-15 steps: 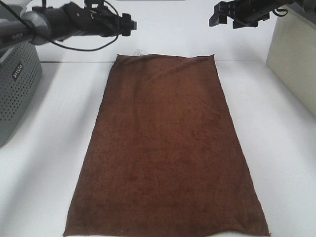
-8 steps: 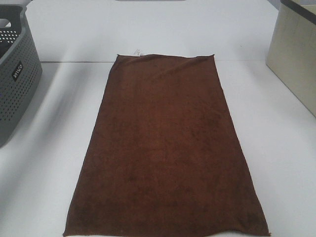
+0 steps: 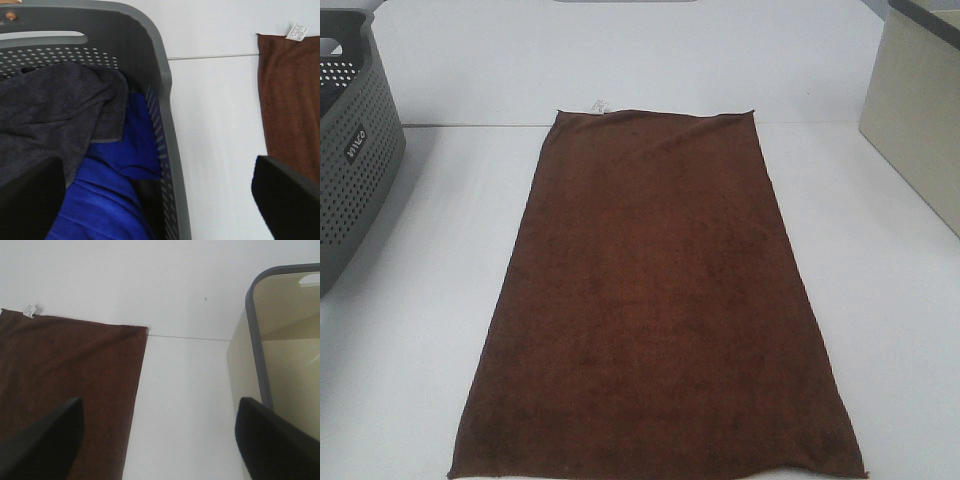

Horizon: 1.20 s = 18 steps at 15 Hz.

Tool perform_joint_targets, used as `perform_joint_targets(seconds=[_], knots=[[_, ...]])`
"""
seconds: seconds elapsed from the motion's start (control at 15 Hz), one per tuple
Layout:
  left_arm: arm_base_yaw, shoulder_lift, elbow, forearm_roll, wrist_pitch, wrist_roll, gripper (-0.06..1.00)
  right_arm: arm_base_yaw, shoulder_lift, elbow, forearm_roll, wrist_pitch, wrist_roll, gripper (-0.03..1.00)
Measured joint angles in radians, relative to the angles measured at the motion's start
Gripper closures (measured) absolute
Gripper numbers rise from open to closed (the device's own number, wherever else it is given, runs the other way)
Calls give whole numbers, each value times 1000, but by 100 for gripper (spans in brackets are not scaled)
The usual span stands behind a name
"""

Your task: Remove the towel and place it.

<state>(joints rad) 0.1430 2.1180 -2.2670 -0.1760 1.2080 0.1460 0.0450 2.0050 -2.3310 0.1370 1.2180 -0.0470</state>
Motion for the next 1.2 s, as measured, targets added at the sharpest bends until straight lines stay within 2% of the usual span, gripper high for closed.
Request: perform_joint_targets(seconds=[0.2,0.27,0.53,0.6,0.67,0.73,1.13,1.2], knots=[[0,-81,115,56,1,-37,1,0,-221,234,-1,0,1,17],[0,-210,324,68,1,-42,1,0,-385,439,-4,-1,1,17],[0,-599,745,93,-33,-42,1,0,-758,852,-9,0,1,17],[0,-599,745,93,-33,-42,1,0,-758,852,-9,0,1,17],[0,-811,881,94,-79,-43,1,0,-928,1003,-9,1,1,17],[0,-900,948,94,-102,-45,1,0,-1016,1077,-8,2,1,17],[0,-1307,1285,95,-113,-56,1,0,-1433,1452,-7,0,21,17],[0,-1362,1347,101,-129,-56,1,0,-1491,1501,-7,-29,21,17]])
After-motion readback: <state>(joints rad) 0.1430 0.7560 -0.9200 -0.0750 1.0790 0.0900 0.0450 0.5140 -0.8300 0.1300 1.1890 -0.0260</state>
